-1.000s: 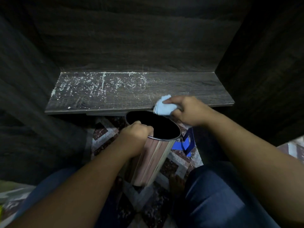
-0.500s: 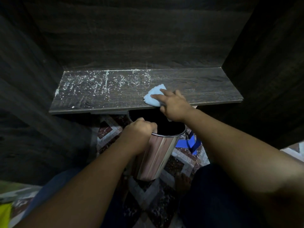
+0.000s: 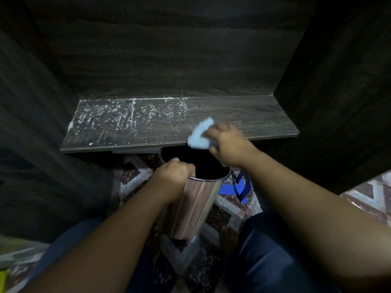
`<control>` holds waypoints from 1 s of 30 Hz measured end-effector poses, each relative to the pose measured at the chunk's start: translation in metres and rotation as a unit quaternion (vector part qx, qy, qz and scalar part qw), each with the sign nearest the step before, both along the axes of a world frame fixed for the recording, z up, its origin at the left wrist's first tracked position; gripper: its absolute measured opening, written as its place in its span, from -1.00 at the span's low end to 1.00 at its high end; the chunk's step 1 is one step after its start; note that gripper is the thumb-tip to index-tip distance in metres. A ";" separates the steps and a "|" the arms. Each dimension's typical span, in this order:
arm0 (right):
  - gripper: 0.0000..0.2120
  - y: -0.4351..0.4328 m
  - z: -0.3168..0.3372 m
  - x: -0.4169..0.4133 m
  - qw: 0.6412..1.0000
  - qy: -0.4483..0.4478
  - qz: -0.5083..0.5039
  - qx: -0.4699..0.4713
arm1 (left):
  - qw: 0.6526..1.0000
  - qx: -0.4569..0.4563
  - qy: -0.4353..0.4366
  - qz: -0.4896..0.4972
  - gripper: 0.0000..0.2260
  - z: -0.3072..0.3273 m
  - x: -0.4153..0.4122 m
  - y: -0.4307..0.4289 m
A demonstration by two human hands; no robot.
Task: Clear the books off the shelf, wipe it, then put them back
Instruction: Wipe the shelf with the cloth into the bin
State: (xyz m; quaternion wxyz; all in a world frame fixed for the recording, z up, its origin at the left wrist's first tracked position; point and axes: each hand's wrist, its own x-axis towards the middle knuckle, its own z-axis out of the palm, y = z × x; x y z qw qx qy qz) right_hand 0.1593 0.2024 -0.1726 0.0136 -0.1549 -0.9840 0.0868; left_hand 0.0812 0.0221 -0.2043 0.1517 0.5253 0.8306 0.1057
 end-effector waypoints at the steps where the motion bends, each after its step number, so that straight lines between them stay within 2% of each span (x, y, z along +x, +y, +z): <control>1: -0.58 0.001 -0.004 0.001 0.999 -0.035 0.011 0.010 | 1.000 -0.003 0.000 -0.002 -0.72 0.000 0.000 0.000; 2: -0.59 0.002 -0.006 0.001 0.999 -0.032 0.013 0.013 | 1.000 -0.004 -0.001 -0.002 -0.72 0.000 0.000 0.000; 6: -0.55 0.010 -0.006 0.000 0.996 0.083 -0.019 0.026 | 1.000 0.003 -0.024 0.013 -0.74 -0.005 -0.005 0.000; 11: -0.59 0.015 -0.014 -0.001 0.998 -0.024 0.050 -0.041 | 0.999 0.021 -0.020 0.016 -0.73 -0.006 -0.006 0.002; 13: -0.59 0.019 -0.009 -0.004 0.998 0.002 0.041 -0.041 | 0.999 0.032 -0.020 0.009 -0.72 -0.006 -0.006 0.003; 17: -0.53 0.031 0.003 -0.017 0.997 0.061 0.032 0.031 | 0.999 0.049 -0.016 -0.019 -0.70 -0.007 -0.006 0.005; 22: -0.43 0.038 -0.010 -0.018 0.991 -0.108 0.055 0.061 | 0.997 0.072 -0.012 -0.033 -0.77 -0.011 -0.006 0.006; 26: -0.33 0.024 -0.006 -0.002 0.998 -0.051 0.028 0.035 | 0.995 0.088 -0.027 -0.031 -0.82 -0.008 -0.006 0.007; 30: -0.39 0.000 0.011 0.032 0.998 -0.030 -0.023 -0.053 | 0.995 0.088 -0.040 -0.021 -0.82 -0.005 -0.009 0.005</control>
